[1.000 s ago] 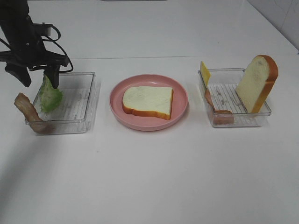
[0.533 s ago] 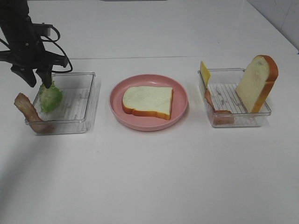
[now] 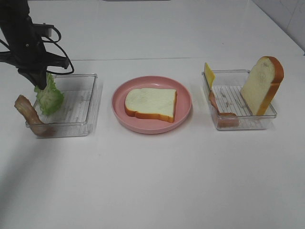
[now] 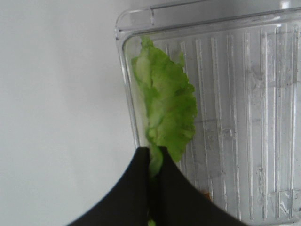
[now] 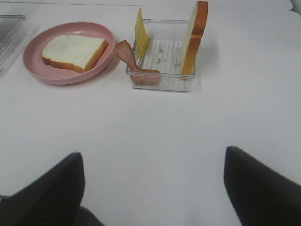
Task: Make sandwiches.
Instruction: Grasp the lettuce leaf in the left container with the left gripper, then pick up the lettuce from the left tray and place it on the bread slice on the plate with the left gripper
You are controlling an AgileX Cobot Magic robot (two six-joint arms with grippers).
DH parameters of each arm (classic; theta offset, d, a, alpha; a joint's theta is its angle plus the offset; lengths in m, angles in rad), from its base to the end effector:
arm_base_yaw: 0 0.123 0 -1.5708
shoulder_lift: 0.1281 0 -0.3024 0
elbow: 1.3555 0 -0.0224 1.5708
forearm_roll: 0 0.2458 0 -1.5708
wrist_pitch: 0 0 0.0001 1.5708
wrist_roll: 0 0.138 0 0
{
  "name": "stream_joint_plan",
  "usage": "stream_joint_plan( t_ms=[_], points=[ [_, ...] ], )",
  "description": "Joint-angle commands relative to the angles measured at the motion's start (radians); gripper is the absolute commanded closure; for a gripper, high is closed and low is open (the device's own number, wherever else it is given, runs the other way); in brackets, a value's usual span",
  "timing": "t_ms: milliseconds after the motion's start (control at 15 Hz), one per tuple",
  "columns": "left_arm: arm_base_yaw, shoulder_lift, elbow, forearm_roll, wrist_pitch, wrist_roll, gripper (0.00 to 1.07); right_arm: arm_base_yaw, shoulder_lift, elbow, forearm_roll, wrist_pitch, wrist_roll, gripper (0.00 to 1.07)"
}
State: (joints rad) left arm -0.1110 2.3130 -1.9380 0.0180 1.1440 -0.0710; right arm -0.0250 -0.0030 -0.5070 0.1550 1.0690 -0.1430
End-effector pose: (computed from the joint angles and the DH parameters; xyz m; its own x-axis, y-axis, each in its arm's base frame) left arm 0.4895 -0.0523 0.1330 -0.9892 0.0464 -0.1394 0.0458 0.9989 0.0074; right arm 0.0131 0.0184 0.2559 -0.4422 -0.0563 -0.8951 -0.1264 0.9920 0.0001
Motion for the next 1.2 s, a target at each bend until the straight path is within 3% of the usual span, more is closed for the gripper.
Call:
stream_joint_plan(
  t_ms=[67, 267, 467, 800, 1200],
  points=[
    [-0.001, -0.04, -0.001, 0.0, -0.001, 0.003, 1.07, -0.006, -0.014, 0.002, 0.004, -0.008, 0.006, 0.3],
    [-0.001, -0.107, -0.009, -0.064, -0.017, 0.024, 1.07, -0.006, -0.014, 0.002, 0.004, -0.008, 0.006, 0.3],
    [-0.001, -0.185, -0.01, -0.234, -0.085, 0.082, 1.07, -0.006, -0.014, 0.002, 0.004, -0.008, 0.006, 0.3],
    [-0.035, -0.174, -0.013, -0.785, -0.131, 0.357, 1.07, -0.006, -0.014, 0.002, 0.004, -0.008, 0.006, 0.3],
    [-0.196, -0.073, -0.013, -1.055, -0.203, 0.536, 1.07, -0.006, -0.014, 0.002, 0.004, -0.008, 0.006, 0.3]
  ],
)
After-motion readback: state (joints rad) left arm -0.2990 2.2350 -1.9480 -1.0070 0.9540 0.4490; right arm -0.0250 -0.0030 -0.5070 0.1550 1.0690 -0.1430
